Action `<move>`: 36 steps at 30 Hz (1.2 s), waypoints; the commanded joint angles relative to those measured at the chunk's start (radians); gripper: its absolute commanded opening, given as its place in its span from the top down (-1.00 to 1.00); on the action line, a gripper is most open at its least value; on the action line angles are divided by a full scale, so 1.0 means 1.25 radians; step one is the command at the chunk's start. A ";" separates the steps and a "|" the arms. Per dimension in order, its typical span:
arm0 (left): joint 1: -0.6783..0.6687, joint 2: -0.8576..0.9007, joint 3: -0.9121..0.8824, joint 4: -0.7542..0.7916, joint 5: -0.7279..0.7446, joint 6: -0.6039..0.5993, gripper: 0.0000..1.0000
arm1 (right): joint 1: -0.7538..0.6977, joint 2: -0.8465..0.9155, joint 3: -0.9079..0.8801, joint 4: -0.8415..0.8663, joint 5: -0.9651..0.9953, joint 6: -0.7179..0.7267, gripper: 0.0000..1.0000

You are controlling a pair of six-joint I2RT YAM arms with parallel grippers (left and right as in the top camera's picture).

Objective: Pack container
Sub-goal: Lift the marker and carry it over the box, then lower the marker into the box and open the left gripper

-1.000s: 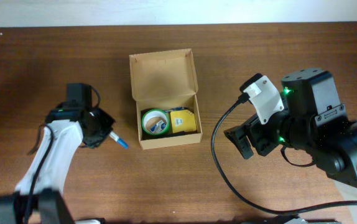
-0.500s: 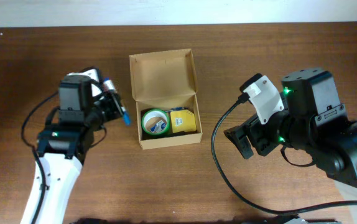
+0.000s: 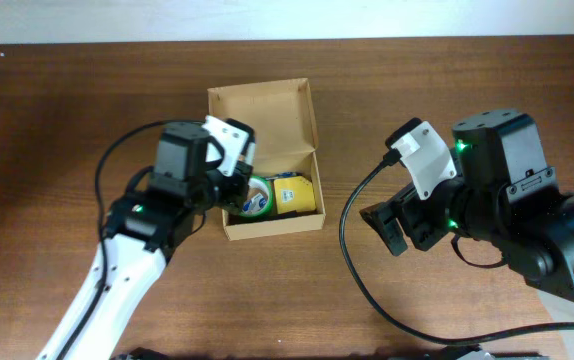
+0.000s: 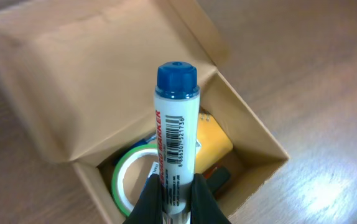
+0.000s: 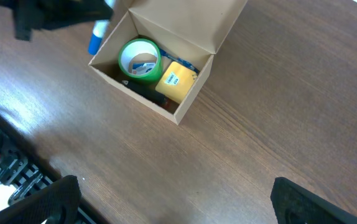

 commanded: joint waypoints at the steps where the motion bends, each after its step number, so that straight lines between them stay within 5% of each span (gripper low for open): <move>1: -0.024 0.038 0.042 -0.011 0.019 0.144 0.96 | -0.006 0.000 0.012 0.000 -0.010 -0.008 -0.98; 8: -0.035 0.077 0.054 -0.030 0.009 0.438 0.96 | -0.006 0.000 0.012 0.000 -0.009 -0.008 -0.98; 15: -0.035 0.079 0.054 -0.031 0.011 0.623 0.97 | -0.006 0.000 0.012 0.000 -0.010 -0.008 -0.99; 25: -0.035 0.117 0.054 -0.090 0.028 0.742 0.98 | -0.006 0.000 0.012 0.000 -0.009 -0.008 -0.98; 36: -0.071 0.191 0.054 -0.103 0.029 0.759 0.98 | -0.006 0.000 0.012 0.000 -0.009 -0.008 -0.99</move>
